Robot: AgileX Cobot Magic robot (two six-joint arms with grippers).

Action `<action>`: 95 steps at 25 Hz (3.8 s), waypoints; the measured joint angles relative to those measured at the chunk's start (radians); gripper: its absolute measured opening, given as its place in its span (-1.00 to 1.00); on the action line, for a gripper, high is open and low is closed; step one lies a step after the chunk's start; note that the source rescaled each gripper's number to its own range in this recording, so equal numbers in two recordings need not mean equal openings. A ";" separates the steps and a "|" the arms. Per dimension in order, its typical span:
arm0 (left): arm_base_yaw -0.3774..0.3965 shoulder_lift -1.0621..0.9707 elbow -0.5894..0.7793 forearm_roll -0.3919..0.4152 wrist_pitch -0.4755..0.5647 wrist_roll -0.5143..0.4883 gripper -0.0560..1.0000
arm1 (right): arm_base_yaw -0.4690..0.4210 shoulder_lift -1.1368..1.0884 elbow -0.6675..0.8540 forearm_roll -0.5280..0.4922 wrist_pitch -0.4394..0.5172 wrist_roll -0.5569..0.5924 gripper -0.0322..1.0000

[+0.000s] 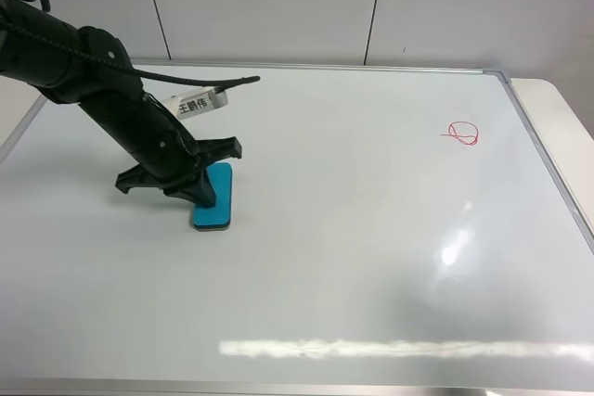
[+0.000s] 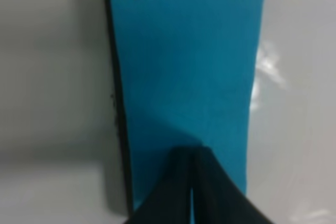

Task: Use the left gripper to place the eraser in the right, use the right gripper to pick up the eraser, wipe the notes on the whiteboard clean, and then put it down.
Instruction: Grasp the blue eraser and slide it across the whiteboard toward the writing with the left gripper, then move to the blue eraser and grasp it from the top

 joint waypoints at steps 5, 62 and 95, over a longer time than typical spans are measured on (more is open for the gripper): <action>-0.113 0.064 -0.013 -0.192 -0.034 -0.004 -0.89 | 0.000 0.000 0.000 0.000 0.000 0.000 1.00; 0.102 -0.565 0.107 0.113 -0.228 0.666 -0.35 | 0.000 0.000 0.000 0.000 0.000 0.000 1.00; 0.449 -1.921 0.466 0.328 0.375 0.213 0.99 | 0.000 0.000 0.000 0.000 0.000 0.000 1.00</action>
